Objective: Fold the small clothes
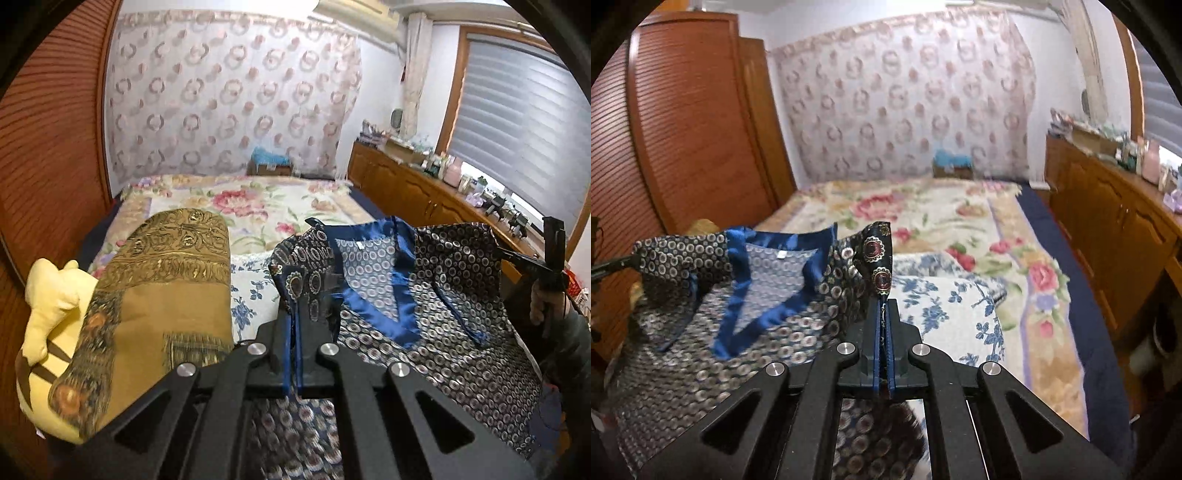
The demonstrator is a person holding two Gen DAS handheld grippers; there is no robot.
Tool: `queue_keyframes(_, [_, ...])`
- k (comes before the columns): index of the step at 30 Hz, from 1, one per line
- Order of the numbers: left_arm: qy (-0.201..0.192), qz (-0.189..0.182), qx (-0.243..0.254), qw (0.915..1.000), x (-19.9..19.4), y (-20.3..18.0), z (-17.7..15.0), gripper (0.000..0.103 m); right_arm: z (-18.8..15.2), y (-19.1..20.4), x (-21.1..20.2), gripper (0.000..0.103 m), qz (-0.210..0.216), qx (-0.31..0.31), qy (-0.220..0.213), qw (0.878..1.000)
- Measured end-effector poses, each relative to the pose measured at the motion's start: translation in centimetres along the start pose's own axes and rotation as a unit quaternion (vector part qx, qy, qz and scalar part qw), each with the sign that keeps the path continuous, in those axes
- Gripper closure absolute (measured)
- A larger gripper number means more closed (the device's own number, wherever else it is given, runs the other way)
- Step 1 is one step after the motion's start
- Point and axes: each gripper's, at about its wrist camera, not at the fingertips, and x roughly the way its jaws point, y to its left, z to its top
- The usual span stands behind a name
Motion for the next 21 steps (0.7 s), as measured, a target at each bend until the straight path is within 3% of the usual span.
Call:
queue_keyframes(10, [-0.034, 0.013, 0.005, 0.9993, -6.4, -0.3, -5.3, 0.103, -4.0, 3.3, -7.2, 0.103, 0.003, -0.013, -0.041, 0.999])
queue_keyframes(21, [-0.038, 0.033, -0.014, 0.9986, -11.5, -0.5, -12.0, 0.103, -11.7, 3.7, -12.5, 0.103, -0.013, 0.003, -0.006, 1.0])
